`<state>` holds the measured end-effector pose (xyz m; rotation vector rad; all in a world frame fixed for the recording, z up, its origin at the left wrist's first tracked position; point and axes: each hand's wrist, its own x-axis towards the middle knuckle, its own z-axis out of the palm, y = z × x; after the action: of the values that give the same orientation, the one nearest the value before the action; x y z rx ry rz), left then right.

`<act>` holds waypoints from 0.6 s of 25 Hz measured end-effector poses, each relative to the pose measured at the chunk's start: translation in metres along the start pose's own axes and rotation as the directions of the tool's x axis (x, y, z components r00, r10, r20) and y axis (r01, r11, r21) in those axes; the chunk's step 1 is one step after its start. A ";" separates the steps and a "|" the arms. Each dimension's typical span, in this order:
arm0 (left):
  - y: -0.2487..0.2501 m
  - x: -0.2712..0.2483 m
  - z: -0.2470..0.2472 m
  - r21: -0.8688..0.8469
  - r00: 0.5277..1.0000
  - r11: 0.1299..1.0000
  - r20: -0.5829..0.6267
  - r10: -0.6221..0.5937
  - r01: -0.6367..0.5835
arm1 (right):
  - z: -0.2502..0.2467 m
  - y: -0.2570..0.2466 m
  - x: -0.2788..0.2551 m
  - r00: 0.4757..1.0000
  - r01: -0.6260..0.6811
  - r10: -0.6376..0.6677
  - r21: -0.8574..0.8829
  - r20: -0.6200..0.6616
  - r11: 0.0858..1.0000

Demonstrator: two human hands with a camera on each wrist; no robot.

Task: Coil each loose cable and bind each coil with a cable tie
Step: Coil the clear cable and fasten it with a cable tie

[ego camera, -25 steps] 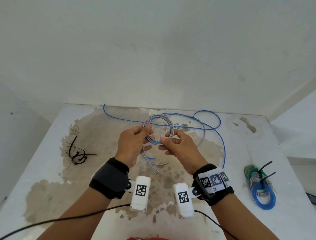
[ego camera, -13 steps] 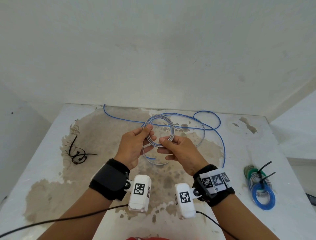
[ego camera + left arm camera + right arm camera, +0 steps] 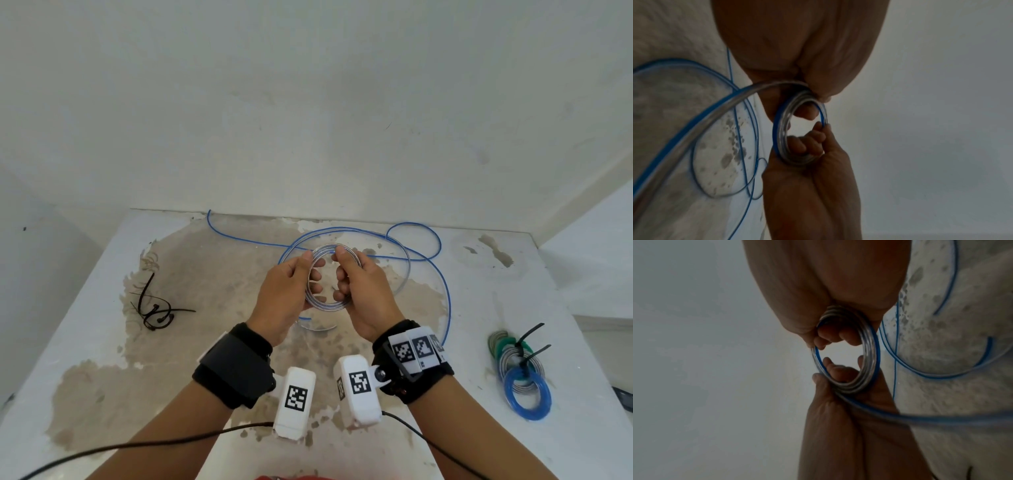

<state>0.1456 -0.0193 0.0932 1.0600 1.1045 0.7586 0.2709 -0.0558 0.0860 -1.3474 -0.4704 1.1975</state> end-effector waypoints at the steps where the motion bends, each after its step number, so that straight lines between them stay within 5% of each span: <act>1: -0.002 0.000 0.004 -0.007 1.000 1.000 -0.028 0.010 -0.010 | 0.002 0.001 0.000 1.000 -0.014 0.014 0.032 0.000 0.999; 6: -0.011 0.001 0.007 0.111 0.990 0.992 -0.124 0.070 -0.056 | -0.001 -0.009 0.001 0.983 -0.156 0.160 -0.047 0.092 0.987; 11: -0.011 0.001 0.007 0.120 0.997 0.993 -0.076 0.023 -0.014 | 0.002 -0.002 0.001 0.999 0.016 -0.008 -0.191 0.041 0.981; 15: -0.008 0.002 0.002 0.191 0.997 0.981 -0.059 0.049 -0.037 | 0.002 0.000 0.002 0.997 0.022 -0.005 -0.213 0.082 0.977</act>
<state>0.1482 -0.0204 0.0855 1.2308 1.2296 0.7364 0.2699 -0.0533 0.0862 -1.4791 -0.6819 1.2201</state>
